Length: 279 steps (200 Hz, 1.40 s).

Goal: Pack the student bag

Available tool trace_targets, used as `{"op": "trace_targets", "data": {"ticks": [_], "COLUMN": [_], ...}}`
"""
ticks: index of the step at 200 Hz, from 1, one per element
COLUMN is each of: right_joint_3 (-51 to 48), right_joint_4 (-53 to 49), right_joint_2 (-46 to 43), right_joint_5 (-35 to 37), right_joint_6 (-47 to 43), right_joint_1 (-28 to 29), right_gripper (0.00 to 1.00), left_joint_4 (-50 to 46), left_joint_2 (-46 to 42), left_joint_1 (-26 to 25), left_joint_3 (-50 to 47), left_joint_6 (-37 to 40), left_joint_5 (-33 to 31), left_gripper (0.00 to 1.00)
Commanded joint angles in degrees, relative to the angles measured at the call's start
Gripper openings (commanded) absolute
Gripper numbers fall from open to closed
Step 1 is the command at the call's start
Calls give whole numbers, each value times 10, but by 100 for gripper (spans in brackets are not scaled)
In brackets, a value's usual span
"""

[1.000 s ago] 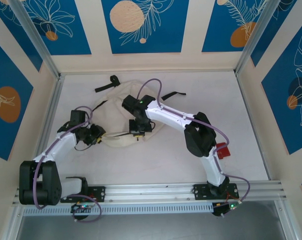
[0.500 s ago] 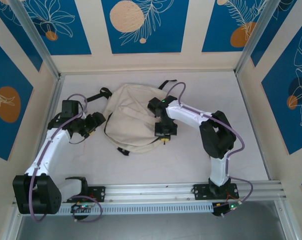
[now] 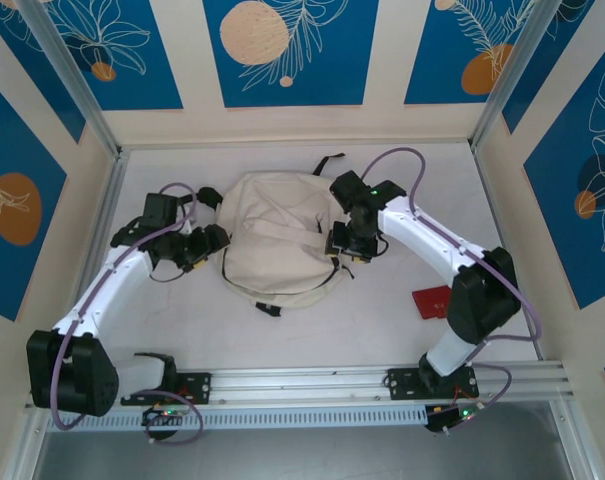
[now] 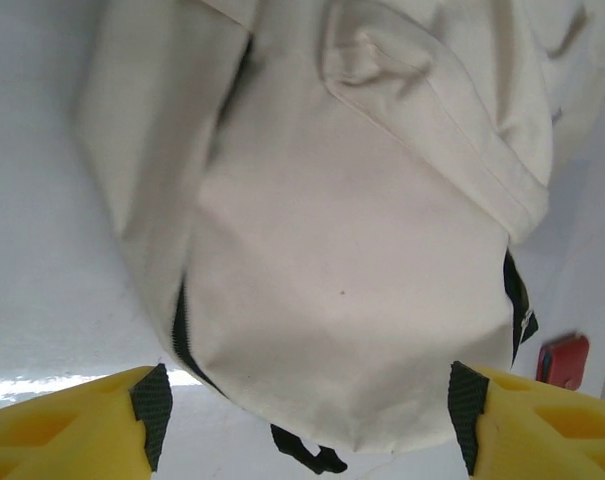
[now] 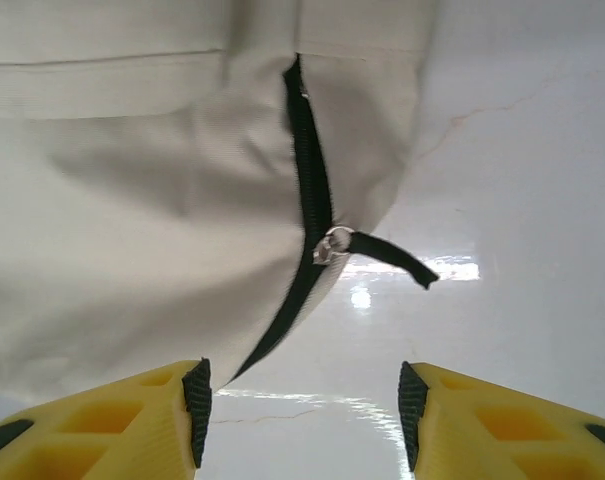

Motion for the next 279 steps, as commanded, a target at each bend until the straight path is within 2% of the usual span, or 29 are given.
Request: {"op": "trace_targets", "data": {"ticks": [1,24,57,97,136,184,203,240,279], "right_joint_3": [-28,-78,-160,-216,-233,-295,-324,-344,-338], "right_joint_4": [11,48,130,201,213,262,316,395,420], "right_joint_2": [-1,-19,-63,-67,-59,-77,-86,-91,-91], "right_joint_5": [-13,-32,-81,-152,-187,-211,-238,-250,-234], "right_joint_6": [23,59,129,148,156,242,282,337,350], "right_joint_1": [-7,-27,-63,-106,-117,-128,-127,-126,-127], "right_gripper": [55,55,61,61,59,74,75,75,71], "left_joint_4": [20,48,104,135,183,194,200,227,247], "left_joint_2": [10,28,66,143,203,262,276,293,303], "left_joint_1": [-60,-138,-249,-331,-367,-391,-396,-404,-407], "left_joint_3": [30,44,54,84,92,108,107,89,62], "left_joint_6": [30,47,91,132,141,158,163,158,140], "left_joint_5": [-7,-23,-68,-100,-71,-79,-88,-95,-95], "left_gripper": [72,67,67,66,66,65,64,54,35]}}
